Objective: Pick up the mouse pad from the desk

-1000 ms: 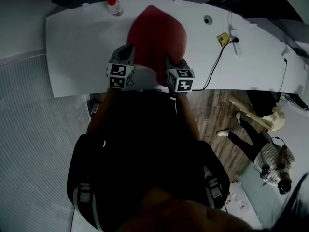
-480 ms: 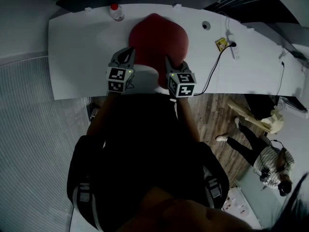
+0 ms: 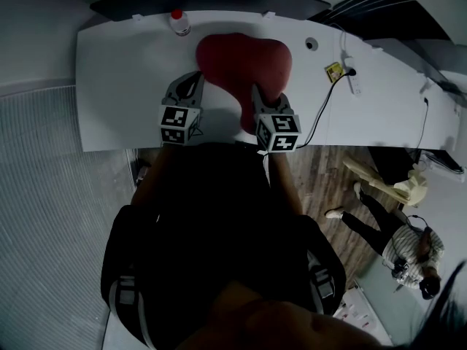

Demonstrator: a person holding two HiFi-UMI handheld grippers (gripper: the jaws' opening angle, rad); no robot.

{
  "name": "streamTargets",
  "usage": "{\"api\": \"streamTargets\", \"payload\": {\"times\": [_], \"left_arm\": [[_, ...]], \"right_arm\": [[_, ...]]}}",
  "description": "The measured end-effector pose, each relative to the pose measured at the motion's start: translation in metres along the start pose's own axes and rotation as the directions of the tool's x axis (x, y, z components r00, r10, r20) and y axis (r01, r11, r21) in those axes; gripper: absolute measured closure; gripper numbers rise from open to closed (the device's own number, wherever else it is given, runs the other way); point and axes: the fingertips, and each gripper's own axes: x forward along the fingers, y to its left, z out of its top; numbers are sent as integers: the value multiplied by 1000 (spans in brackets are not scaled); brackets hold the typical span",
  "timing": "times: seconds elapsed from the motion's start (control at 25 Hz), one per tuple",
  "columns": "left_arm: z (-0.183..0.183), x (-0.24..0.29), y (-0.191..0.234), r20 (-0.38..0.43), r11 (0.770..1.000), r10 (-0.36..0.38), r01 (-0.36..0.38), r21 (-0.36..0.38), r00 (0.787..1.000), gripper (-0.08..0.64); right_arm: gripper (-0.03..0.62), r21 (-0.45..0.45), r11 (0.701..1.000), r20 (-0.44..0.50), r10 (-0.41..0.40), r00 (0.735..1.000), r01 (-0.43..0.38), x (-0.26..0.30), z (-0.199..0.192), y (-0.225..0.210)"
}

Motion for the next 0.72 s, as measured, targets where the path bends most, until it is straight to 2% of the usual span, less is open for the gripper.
{"api": "streamTargets", "payload": {"times": [0.2,0.36,0.52,0.72], "left_arm": [[15,-8,0,37,1000,12,-12,-7,999,555],[37,-17,-2,100,1000,31,-31,-1,995,555],[67,-31,-4,196,999,40,-41,-1,980,555],[90,-47,-8,273,999,43,-51,20,961,555]], "right_arm": [[560,-7,1000,47,-10,999,11,-9,19,0],[560,-8,1000,78,-15,997,16,-15,31,-1],[560,-14,1000,106,-15,994,17,-20,41,2],[560,-18,1000,143,-12,990,15,-29,53,7]]}}
